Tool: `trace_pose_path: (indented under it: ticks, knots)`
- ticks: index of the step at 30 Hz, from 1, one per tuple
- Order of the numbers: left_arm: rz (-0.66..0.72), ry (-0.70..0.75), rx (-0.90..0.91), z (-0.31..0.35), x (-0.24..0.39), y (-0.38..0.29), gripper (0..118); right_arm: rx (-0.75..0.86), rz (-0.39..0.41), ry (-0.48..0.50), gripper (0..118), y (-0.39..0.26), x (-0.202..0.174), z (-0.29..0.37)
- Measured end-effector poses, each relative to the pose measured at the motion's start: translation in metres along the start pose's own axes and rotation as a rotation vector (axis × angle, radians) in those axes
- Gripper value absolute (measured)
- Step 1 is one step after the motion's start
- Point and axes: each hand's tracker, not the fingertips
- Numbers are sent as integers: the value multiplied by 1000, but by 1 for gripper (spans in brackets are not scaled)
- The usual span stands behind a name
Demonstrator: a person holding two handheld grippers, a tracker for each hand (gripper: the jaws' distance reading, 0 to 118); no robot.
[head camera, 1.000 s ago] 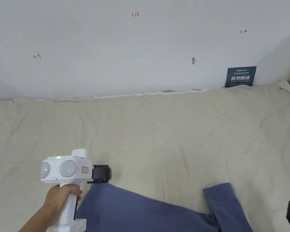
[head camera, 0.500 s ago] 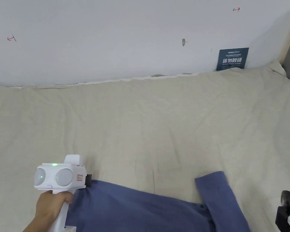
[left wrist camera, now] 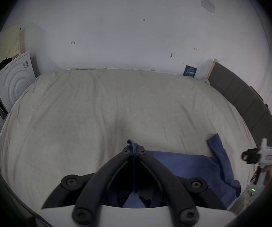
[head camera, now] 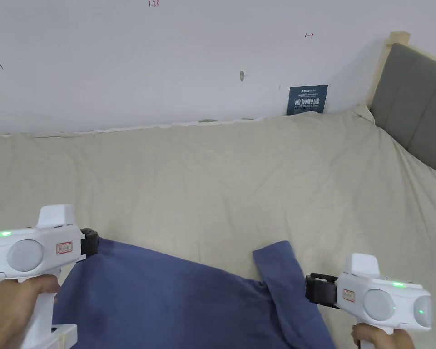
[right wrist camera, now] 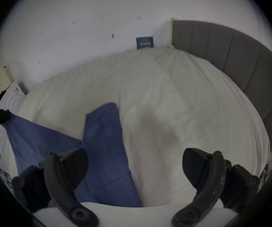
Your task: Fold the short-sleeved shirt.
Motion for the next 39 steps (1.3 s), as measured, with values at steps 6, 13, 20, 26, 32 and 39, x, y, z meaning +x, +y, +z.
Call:
trace_pose_path:
  ticks: [6, 13, 20, 26, 32, 39]
  knots:
    - [6, -8, 15, 8, -7, -9, 2, -174, 48, -10, 65, -24, -15, -54]
    - [69, -14, -50, 1, -14, -25, 2, -99, 127, -51, 11, -37, -29, -54]
    - [90, 19, 14, 21, -25, -29, 2, 83, 237, -81, 4, -23, -34, 0]
    - [81, 32, 178, 79, -28, 11, 2, 364, 249, 4, 4, 54, -46, 100]
    - [75, 98, 384, 141, -39, 94, 2, 627, 237, 54, 4, 158, -69, 198]
    - [24, 180, 596, 180, -30, 192, 2, 837, 234, 111, 4, 264, -94, 259]
